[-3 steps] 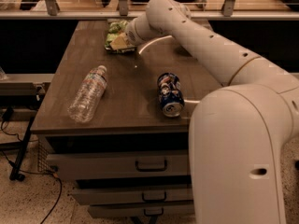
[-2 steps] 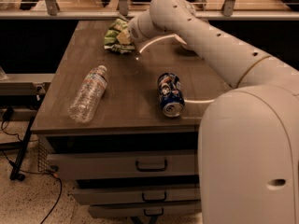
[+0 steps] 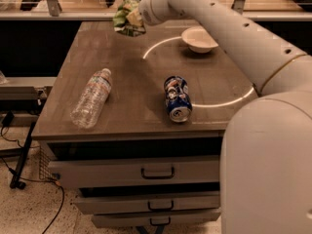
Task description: Place green jalapeno chip bag into paper bowl
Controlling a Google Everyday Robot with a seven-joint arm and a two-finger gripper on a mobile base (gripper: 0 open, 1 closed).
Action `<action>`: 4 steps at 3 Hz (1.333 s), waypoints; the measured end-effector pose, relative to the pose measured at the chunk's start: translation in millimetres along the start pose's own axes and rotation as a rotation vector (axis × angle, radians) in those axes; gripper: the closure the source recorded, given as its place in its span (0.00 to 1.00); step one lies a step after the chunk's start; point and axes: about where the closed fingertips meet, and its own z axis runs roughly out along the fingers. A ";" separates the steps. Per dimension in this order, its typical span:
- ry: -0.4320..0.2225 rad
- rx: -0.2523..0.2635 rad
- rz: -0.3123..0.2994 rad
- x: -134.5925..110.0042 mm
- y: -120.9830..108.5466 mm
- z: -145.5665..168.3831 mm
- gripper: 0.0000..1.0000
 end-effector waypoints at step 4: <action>0.025 0.238 0.126 86.2 -121.0 -107.3 1.00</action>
Offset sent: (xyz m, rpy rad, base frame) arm 0.0317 -0.1884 0.0391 0.0560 -0.1113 -0.2764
